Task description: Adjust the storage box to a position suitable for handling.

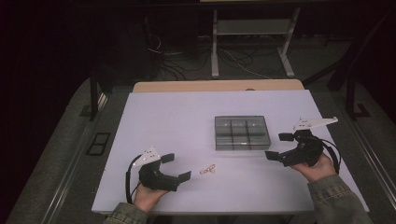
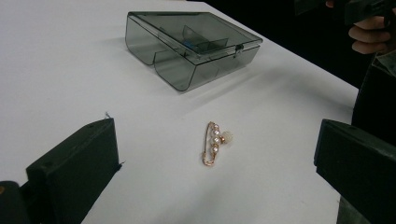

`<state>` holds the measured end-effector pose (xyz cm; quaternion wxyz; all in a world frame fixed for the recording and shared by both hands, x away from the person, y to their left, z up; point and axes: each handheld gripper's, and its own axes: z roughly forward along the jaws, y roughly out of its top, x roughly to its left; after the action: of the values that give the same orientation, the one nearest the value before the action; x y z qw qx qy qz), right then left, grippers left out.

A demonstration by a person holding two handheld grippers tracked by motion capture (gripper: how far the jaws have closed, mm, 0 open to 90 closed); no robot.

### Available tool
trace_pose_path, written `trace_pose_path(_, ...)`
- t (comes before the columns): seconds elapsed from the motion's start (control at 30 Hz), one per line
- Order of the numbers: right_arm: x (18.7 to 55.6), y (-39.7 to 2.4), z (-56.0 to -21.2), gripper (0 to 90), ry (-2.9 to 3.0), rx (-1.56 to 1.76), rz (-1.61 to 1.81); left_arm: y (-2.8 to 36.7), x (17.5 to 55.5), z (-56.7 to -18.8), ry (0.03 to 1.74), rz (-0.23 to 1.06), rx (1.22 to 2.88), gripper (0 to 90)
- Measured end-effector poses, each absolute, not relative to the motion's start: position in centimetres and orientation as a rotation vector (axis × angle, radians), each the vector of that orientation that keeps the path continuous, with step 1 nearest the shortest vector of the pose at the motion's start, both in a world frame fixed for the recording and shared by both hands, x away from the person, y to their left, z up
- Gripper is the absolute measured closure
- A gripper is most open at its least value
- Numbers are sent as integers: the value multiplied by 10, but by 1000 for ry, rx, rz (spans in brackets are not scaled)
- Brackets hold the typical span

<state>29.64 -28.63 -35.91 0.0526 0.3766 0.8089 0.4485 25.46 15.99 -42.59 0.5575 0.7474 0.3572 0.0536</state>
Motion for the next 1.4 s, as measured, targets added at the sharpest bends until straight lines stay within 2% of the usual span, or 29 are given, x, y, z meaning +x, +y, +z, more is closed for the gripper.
trace_pose_path(0.73, 335, -300, -345, 3, 2456, 1181, 1298, 161, 254, -425, 841, 132, 1761, 0)
trace_pose_path(1.4, 366, -313, -358, 3, 2415, 1254, 1297, 162, 254, -425, 837, 134, 1760, 0)
